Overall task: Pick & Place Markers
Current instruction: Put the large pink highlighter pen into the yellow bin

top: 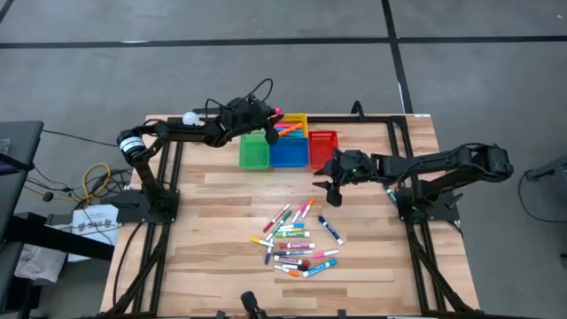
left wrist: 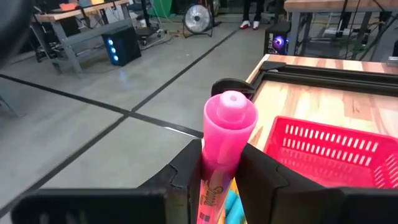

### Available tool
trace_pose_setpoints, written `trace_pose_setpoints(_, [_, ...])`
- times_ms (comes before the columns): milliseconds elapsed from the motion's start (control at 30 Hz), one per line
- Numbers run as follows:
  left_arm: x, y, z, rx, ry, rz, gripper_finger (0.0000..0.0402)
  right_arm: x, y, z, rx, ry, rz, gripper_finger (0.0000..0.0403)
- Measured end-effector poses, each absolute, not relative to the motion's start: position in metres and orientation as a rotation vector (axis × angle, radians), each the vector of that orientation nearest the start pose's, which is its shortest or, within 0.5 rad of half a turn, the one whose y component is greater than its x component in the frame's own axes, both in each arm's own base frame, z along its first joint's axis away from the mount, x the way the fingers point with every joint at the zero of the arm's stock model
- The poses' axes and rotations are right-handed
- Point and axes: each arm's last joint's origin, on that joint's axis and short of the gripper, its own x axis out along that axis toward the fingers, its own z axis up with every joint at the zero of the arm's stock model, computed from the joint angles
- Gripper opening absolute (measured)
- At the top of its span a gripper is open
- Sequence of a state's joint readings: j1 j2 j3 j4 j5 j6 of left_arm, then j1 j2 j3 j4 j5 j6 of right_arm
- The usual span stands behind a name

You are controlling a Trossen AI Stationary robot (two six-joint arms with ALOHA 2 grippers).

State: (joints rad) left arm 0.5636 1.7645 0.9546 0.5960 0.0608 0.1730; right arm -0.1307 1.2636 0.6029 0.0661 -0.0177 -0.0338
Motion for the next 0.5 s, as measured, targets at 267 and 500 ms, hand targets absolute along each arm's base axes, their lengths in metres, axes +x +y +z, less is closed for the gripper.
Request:
trace_pose_setpoints(267, [0.3187, 0.2006, 0.2019, 0.088, 0.289, 0.487, 0.0082, 0.2484, -0.0321, 0.1979, 0.012, 0.596, -0.098, 0.0137])
trace_pose_setpoints(500, [0.3191, 0.2009, 0.2, 0.086, 0.295, 0.486, 0.0083, 0.2484, -0.032, 0.1979, 0.012, 0.596, -0.097, 0.0128])
